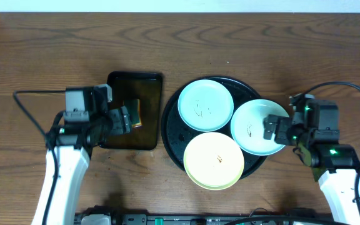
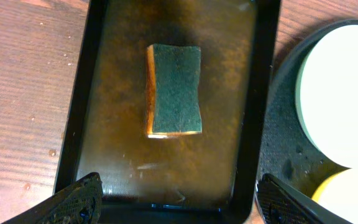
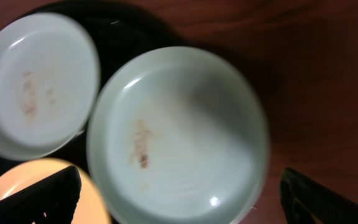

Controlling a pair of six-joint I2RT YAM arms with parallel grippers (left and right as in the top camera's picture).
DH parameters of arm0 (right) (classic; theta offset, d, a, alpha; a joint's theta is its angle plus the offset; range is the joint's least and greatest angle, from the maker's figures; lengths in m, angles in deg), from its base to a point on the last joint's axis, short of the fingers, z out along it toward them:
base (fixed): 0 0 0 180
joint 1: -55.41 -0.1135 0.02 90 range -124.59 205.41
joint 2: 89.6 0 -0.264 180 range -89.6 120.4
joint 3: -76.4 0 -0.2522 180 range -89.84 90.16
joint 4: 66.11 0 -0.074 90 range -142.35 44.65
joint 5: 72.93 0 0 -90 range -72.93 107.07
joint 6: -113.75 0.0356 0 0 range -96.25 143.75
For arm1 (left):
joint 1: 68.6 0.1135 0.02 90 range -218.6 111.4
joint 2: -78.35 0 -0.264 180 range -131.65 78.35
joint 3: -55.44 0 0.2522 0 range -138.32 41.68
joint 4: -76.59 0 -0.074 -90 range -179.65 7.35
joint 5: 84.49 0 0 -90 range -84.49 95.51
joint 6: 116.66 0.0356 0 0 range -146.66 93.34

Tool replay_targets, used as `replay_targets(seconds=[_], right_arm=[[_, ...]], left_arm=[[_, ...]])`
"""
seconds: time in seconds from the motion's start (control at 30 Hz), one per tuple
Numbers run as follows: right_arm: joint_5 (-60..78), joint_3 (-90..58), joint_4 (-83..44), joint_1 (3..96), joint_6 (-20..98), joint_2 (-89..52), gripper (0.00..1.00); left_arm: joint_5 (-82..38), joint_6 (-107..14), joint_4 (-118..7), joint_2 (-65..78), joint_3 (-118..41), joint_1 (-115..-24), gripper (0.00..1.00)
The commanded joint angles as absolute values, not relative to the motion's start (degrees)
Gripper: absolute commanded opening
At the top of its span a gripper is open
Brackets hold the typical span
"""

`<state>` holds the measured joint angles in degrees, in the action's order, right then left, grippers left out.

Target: Clean dirty plates on tray and stack at the side

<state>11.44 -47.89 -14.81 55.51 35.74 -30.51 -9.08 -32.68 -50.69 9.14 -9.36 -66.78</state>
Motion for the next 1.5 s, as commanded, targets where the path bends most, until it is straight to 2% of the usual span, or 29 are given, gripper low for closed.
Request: replay_targets(seconds=[0.0, 0.4, 0.47, 0.57, 0.9, 1.03, 1.17, 1.27, 1.37, 1.47], right_arm=[[13.7, -46.8, -14.4, 58.6, 37.5, -30.4, 0.99], [12.1, -46.8, -12.5, 60.4, 37.4, -30.4, 0.99], [12.1, -46.8, -12.5, 60.4, 37.4, -30.4, 0.99], [12.1, -46.8, -12.5, 60.4, 37.4, -30.4, 0.99], [12.1, -46.8, -12.5, 60.4, 37.4, -30.4, 0.99], [12.1, -46.8, -12.5, 60.4, 37.4, -30.4, 0.99], [12.1, -46.8, -12.5, 60.4, 37.4, -30.4, 0.99], [12.1, -46.8, -12.4, 60.4, 36.5, -30.3, 0.99], [12.1, -46.8, -12.2, 60.4, 36.0, -29.5, 0.94], [12.1, -46.8, -12.3, 60.5, 34.9, -27.4, 0.84]], left_arm=[[-6.1, -32.9, -51.2, 3.4, -13.7, -66.9, 0.80], [-0.1, -33.2, -62.1, -12.7, -15.2, -71.5, 0.73], [-0.2, -33.2, -63.1, -14.4, -15.2, -71.7, 0.69], [-0.2, -33.2, -64.3, -16.5, -15.2, -72.2, 0.57], [0.1, -33.2, -65.4, -21.7, -15.1, -73.8, 0.54], [0.1, -33.2, -65.4, -22.4, -15.0, -73.8, 0.43], [0.2, -33.2, -65.1, -22.4, -14.9, -73.8, 0.22], [0.2, -34.7, -64.8, -22.2, -14.9, -73.8, 0.10], [0.2, -36.4, -64.5, -21.2, -15.1, -73.8, 0.08], [0.2, -37.3, -63.4, -19.3, -15.2, -73.8, 0.08]])
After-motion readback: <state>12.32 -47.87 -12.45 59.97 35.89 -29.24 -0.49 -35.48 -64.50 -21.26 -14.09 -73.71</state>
